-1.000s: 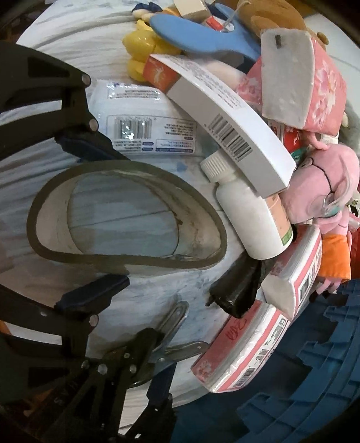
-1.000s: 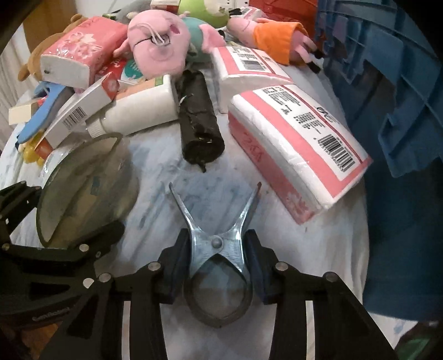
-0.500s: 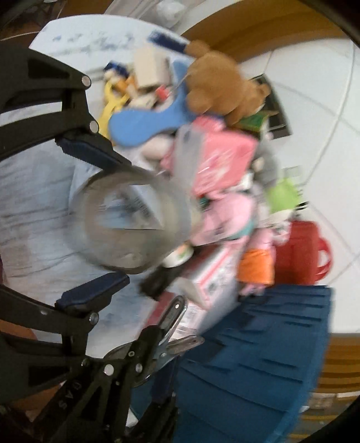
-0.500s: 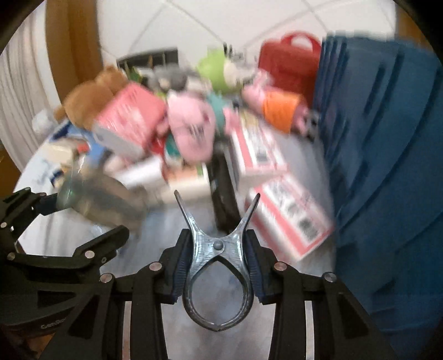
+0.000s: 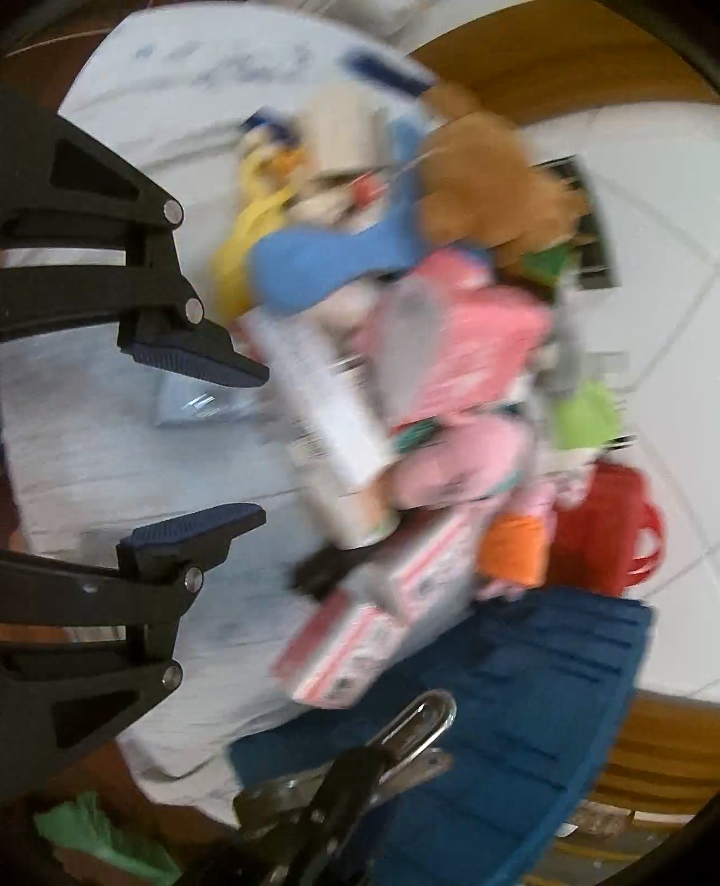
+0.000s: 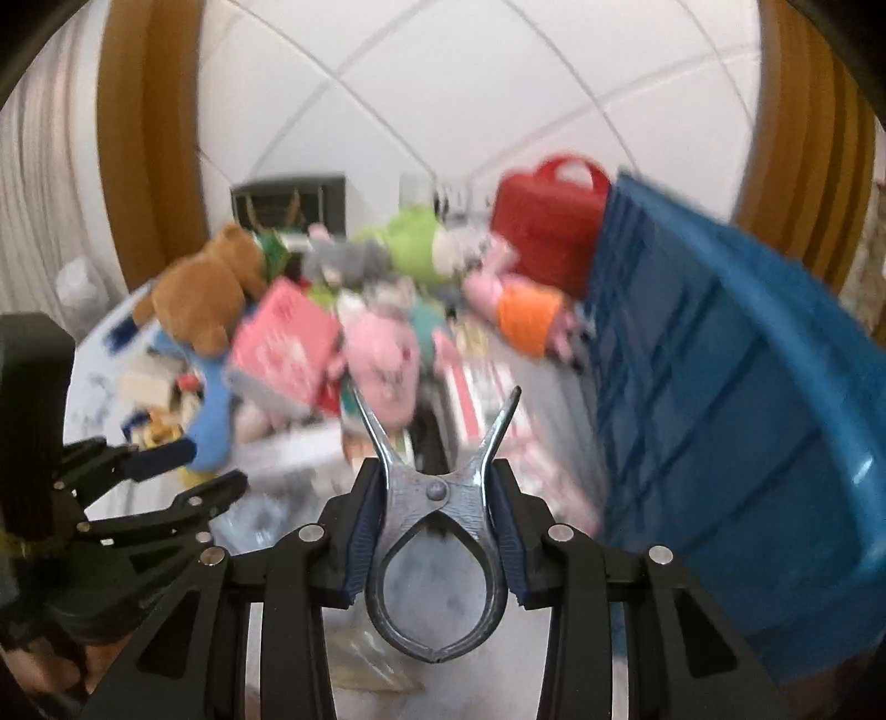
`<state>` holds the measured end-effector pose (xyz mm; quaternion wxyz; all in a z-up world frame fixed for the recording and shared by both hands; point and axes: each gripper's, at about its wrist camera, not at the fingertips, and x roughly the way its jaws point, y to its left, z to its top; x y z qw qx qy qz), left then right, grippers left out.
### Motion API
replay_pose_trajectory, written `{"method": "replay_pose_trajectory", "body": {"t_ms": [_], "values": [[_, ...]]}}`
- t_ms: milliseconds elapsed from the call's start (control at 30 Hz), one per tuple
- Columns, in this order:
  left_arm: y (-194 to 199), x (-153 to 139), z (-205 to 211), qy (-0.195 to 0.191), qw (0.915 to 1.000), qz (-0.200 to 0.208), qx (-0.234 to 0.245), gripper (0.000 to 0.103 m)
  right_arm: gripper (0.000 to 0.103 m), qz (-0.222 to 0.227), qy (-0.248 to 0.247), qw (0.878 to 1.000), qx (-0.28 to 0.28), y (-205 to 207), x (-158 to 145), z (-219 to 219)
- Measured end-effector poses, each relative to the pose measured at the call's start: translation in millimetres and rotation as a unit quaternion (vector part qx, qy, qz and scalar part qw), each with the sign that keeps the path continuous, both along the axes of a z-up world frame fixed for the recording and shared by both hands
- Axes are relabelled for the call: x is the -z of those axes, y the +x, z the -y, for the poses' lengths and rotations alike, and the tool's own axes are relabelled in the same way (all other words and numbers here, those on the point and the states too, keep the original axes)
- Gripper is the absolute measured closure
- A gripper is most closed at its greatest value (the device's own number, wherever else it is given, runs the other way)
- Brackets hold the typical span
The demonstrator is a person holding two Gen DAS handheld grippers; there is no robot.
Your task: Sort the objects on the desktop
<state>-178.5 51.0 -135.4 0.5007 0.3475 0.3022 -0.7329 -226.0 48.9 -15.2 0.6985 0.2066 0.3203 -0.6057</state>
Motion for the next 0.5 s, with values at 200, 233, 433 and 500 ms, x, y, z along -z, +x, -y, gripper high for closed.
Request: {"method": "replay_pose_trajectory", "body": {"t_ms": [200,233,433,500], "values": [[-30,40,-23,0.027,0.9989,0.011,0.037,0.033,0.065,-0.001,0.029,0.999,0.029,-22,79,-5],[-35,47,-23,0.037,0.9985,0.009,0.038,0.033,0.065,0.001,0.03,0.999,0.028,-26,86,-5],[-60,76,-16,0.046,0.9983,0.017,0.033,0.033,0.065,0.006,-0.006,1.0,0.01,-36,123,8],[-64,82,-13,0.053,0.9982,0.013,0.026,0.033,0.065,0.014,-0.018,1.0,0.002,-38,129,16]]}}
